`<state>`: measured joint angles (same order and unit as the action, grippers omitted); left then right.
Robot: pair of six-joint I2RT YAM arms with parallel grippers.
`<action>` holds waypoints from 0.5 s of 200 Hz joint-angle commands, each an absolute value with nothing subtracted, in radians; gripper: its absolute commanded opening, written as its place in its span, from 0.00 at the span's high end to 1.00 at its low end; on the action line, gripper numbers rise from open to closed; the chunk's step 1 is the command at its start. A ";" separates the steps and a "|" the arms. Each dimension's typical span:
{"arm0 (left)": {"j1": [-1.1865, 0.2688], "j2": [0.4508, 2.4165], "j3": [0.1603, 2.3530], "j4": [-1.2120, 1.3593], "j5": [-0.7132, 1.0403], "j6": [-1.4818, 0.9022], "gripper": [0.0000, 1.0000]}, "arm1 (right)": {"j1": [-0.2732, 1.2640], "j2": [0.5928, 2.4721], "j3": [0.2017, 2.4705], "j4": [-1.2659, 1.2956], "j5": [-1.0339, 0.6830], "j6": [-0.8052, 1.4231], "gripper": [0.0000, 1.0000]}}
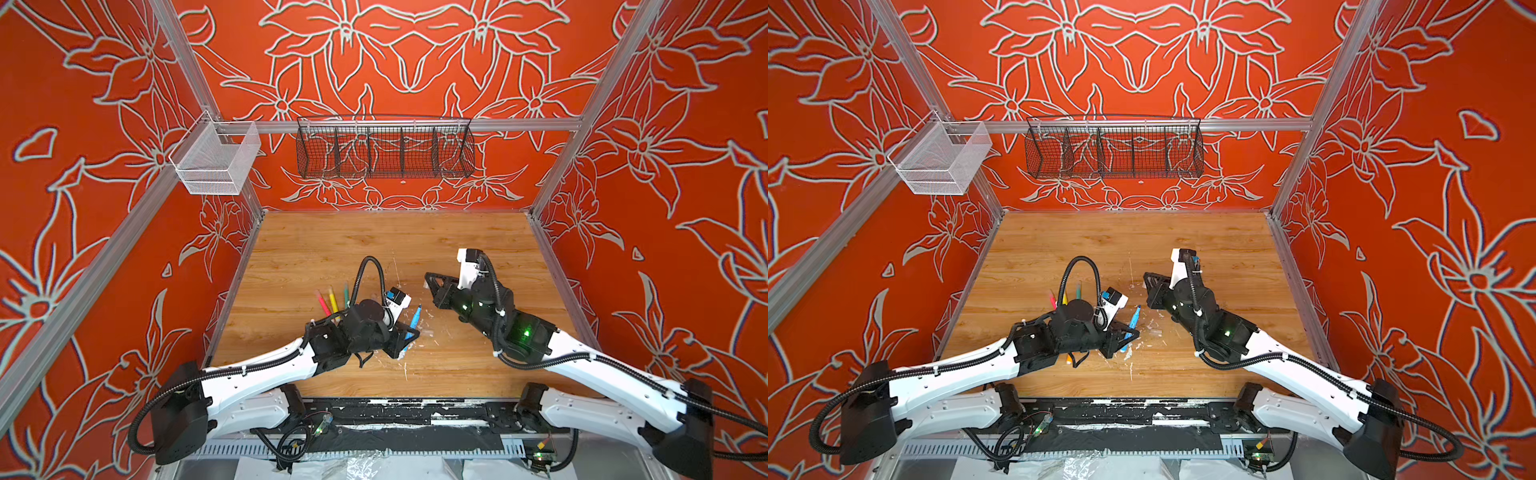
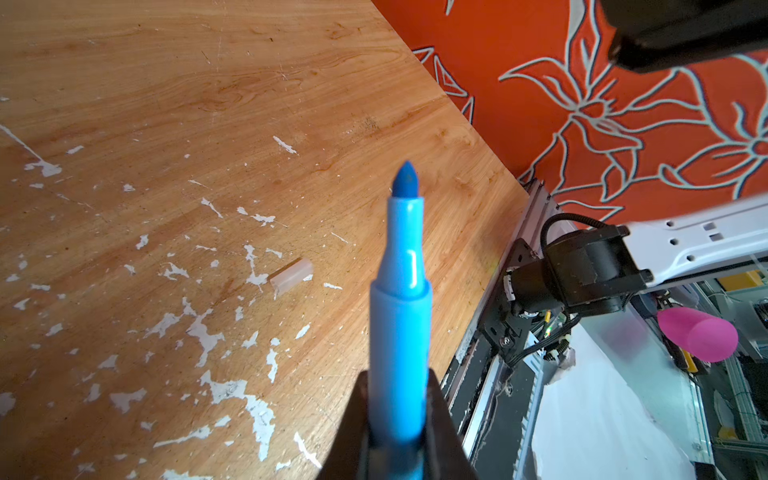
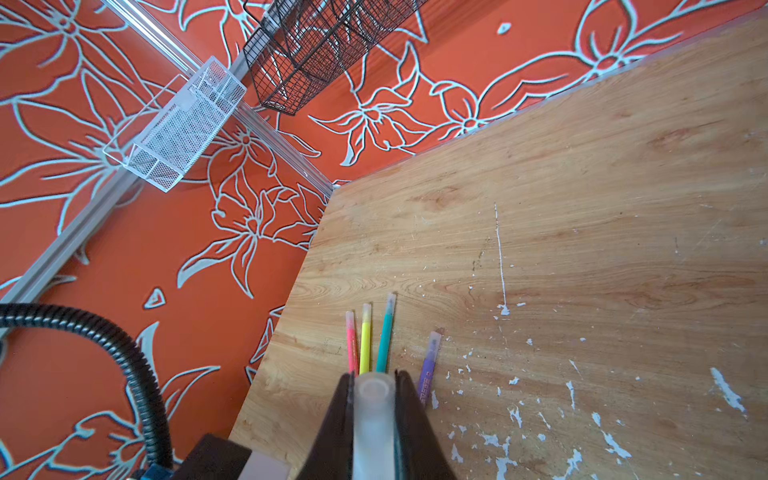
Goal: Insert the pens into the pen caps
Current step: 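Carry the cap with the right gripper above the blue marker tip, then lower the cap onto the blue marker tip with the right gripper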
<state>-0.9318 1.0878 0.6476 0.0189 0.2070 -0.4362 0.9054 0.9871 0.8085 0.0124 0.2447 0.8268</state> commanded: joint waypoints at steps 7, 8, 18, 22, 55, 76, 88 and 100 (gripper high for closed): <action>-0.941 1.086 0.672 0.037 0.182 -0.423 1.00 | 0.912 0.985 0.792 0.051 0.208 0.860 0.89; -0.941 1.086 0.672 0.037 0.179 -0.424 1.00 | 0.913 0.984 0.791 0.051 0.207 0.860 0.89; -0.941 1.082 0.675 0.032 0.152 -0.428 1.00 | 0.912 0.978 0.780 0.060 0.206 0.868 0.89; -0.940 1.083 0.676 0.030 0.141 -0.431 1.00 | 0.913 0.975 0.776 0.065 0.205 0.873 0.89; -0.940 1.088 0.701 0.017 0.104 -0.421 1.00 | 0.913 0.962 0.732 0.107 0.187 0.911 0.89; -0.940 1.094 0.715 0.017 0.102 -0.414 1.00 | 0.913 0.969 0.728 0.110 0.178 0.919 0.89; -0.940 1.097 0.720 0.017 0.100 -0.411 1.00 | 0.913 0.972 0.728 0.115 0.169 0.922 0.90; -0.940 1.101 0.724 0.017 0.098 -0.411 1.00 | 0.914 0.977 0.724 0.126 0.161 0.926 0.90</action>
<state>-0.9352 1.0885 0.7006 0.0128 0.1165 -0.4263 0.9054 0.9764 0.7361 0.0761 0.1886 0.8951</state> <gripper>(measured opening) 0.135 0.168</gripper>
